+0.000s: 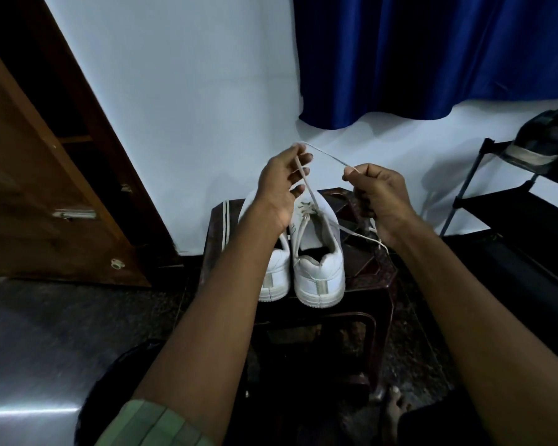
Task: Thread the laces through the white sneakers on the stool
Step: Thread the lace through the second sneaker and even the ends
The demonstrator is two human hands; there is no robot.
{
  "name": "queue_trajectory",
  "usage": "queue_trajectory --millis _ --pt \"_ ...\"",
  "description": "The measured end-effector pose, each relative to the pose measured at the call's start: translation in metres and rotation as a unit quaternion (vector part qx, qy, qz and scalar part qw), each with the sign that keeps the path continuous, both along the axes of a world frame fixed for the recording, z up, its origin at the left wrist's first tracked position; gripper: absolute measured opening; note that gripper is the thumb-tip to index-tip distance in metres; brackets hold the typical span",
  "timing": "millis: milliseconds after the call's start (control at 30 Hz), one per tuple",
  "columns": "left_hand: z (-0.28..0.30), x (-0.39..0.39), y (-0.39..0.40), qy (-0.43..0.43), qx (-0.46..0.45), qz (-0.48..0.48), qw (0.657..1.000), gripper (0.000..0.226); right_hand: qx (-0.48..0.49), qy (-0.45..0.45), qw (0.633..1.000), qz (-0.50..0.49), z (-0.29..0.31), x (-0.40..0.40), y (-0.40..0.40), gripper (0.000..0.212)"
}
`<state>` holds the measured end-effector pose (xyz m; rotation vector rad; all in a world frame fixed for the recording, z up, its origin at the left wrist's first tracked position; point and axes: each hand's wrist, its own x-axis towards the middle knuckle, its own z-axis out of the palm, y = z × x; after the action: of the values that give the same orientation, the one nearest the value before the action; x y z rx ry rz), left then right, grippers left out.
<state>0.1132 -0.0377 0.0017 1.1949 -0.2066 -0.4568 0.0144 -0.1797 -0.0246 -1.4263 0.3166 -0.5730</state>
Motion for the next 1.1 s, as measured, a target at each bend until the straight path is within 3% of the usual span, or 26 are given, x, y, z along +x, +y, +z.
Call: queue_trajectory --millis 67,100,167,233,300,400,533,700,900,1100 --pt "0.001 0.005 0.001 0.047 -0.044 0.035 0.997 0.013 0.052 -0.022 0.998 0.027 -0.002 0.003 -0.005 0.019" --pt "-0.001 0.008 0.0 0.026 -0.003 0.063 0.998 0.012 0.103 -0.042 0.992 0.055 -0.003 0.005 -0.007 0.019" --pt "-0.011 0.007 -0.002 -0.111 0.172 0.132 0.97 0.022 0.23 -0.089 0.964 0.103 -0.002 0.01 -0.011 0.021" --pt "-0.02 0.003 -0.003 -0.288 0.268 0.188 0.9 0.027 0.35 -0.142 0.915 0.141 0.002 0.014 -0.011 0.023" --pt "-0.016 -0.005 -0.002 -0.389 0.248 0.133 0.877 0.015 0.441 -0.181 0.864 0.162 0.004 0.019 -0.01 0.027" --pt "-0.008 -0.012 -0.004 -0.41 0.297 -0.023 0.862 0.04 0.483 -0.21 0.834 0.166 0.006 0.024 -0.008 0.031" --pt "-0.013 -0.013 -0.004 -0.371 0.349 -0.097 0.855 0.062 0.457 -0.211 0.848 0.162 0.01 0.029 -0.006 0.032" --pt "-0.009 -0.004 0.007 -0.35 0.286 -0.133 0.882 0.046 0.443 -0.209 0.86 0.145 0.006 0.03 -0.019 0.031" --pt "-0.005 0.014 0.024 -0.312 0.248 -0.057 0.915 0.035 0.426 -0.187 0.882 0.077 0.002 0.024 -0.038 0.03" --pt "-0.009 0.023 0.038 -0.345 0.296 0.06 0.889 0.036 0.375 -0.106 0.921 -0.01 -0.006 0.024 -0.039 0.029"
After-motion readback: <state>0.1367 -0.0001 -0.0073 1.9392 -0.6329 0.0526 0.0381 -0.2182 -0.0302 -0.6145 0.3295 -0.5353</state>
